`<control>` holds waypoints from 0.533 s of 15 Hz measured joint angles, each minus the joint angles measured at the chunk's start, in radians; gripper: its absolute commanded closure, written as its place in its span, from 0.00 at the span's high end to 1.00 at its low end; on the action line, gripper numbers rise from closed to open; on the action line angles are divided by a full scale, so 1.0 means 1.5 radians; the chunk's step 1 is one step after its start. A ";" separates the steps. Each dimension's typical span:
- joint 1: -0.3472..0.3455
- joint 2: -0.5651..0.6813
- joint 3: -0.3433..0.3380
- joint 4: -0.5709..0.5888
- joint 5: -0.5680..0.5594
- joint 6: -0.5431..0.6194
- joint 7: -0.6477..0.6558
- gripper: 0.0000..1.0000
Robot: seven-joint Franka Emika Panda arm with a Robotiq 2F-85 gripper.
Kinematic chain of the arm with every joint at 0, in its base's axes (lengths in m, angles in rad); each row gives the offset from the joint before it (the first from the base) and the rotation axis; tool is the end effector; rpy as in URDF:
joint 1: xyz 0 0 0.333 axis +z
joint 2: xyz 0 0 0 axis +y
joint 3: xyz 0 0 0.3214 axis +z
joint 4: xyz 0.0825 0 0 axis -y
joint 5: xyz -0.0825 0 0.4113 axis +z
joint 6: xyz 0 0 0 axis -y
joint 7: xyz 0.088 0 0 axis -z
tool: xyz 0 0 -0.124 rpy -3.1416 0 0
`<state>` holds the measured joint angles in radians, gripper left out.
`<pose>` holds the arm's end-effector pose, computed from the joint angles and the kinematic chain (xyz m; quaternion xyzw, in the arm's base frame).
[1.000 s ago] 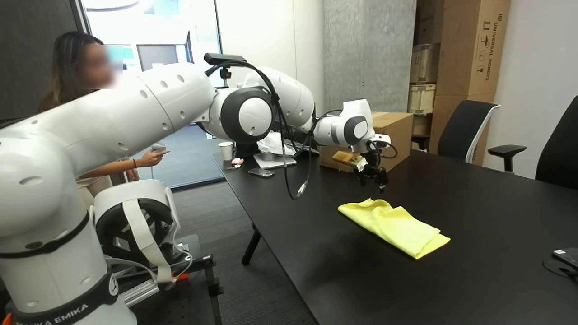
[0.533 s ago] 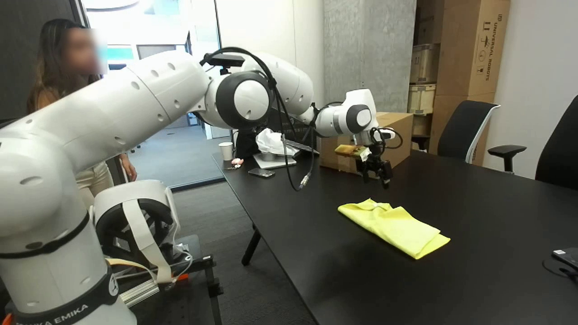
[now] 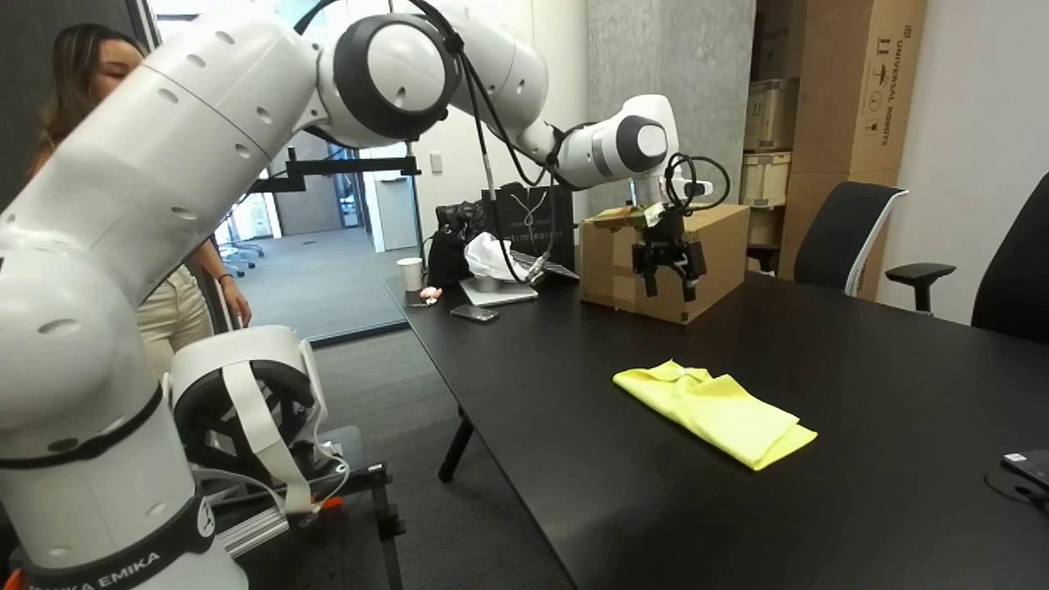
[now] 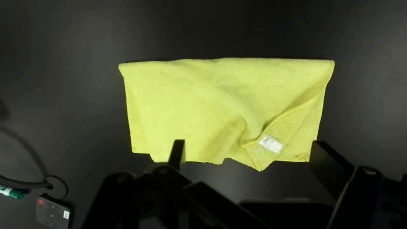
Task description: Fold the yellow towel
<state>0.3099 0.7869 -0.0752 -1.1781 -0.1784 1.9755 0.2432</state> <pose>0.7654 0.1845 0.2997 0.9932 0.0415 0.0317 0.1040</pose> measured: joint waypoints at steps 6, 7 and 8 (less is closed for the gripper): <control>-0.001 -0.180 0.020 -0.178 -0.014 -0.017 -0.006 1.00; -0.001 -0.209 0.025 -0.208 -0.017 -0.017 -0.003 1.00; -0.001 -0.238 0.030 -0.239 -0.020 -0.016 0.003 1.00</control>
<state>0.3087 0.4294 -0.0309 -1.5369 -0.2078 1.9521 0.2478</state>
